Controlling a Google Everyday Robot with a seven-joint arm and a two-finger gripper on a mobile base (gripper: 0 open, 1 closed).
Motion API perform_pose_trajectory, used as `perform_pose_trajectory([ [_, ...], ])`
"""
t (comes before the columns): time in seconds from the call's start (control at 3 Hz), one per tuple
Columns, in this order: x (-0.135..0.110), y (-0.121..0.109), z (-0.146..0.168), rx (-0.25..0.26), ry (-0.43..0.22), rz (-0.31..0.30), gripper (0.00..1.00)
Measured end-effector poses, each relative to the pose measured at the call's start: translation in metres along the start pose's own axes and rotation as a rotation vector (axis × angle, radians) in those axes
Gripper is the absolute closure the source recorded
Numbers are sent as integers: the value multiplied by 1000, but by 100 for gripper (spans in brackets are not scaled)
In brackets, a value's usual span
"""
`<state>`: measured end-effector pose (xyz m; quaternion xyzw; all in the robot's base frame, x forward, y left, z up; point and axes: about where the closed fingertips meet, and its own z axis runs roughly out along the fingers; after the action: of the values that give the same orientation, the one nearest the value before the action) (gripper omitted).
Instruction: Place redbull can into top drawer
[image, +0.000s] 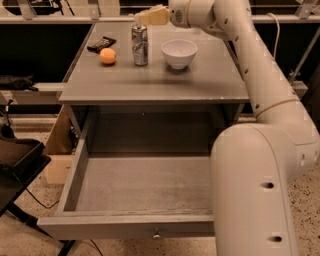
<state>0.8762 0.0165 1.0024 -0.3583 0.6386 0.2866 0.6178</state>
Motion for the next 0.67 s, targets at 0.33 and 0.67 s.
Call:
perform_pose_trajectory([
  [0.33,27,16,28,-21,76,58,0],
  [0.67,45,24,39,-30,121,89,0],
])
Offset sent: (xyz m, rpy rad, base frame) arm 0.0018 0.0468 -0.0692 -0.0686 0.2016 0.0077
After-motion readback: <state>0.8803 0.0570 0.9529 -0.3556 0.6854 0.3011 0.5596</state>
